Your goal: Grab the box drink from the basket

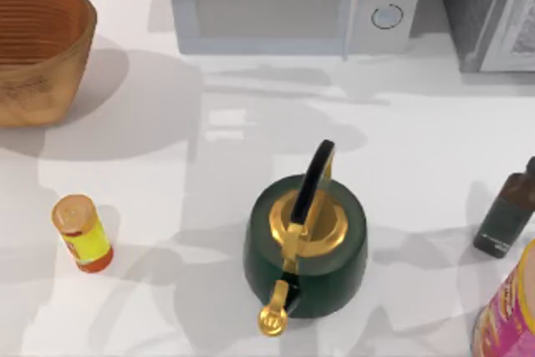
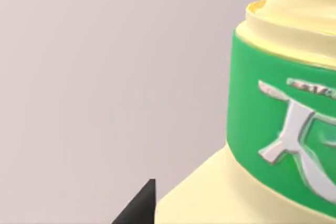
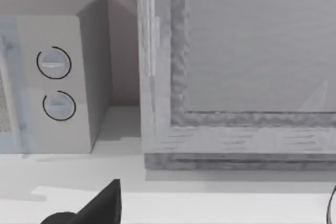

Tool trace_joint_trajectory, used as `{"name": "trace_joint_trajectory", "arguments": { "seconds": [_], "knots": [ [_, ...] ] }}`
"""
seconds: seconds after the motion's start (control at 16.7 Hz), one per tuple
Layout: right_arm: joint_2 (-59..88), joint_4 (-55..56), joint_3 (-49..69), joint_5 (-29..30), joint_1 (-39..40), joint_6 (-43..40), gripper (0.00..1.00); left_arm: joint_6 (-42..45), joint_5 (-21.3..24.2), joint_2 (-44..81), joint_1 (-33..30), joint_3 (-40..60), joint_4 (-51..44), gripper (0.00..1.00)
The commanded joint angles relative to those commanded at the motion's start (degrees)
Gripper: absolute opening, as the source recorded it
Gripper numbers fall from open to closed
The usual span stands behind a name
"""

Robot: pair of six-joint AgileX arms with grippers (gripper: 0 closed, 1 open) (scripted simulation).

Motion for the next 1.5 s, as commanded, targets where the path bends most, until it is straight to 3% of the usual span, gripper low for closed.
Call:
{"name": "trace_joint_trajectory", "arguments": {
  "seconds": [0.36,1.2,1.5],
  "knots": [
    [0.00,0.00,0.00,0.00,0.00,0.00,1.00,-0.17,-1.60,-15.94,-1.41,-9.93,-5.00,0.00],
    [0.00,0.00,0.00,0.00,0.00,0.00,1.00,-0.93,-8.91,-83.80,-7.85,-55.17,-27.80,0.00],
    [0.00,0.00,0.00,0.00,0.00,0.00,1.00,-1.07,-10.25,-95.04,-9.03,-63.45,-31.97,0.00]
  ]
}}
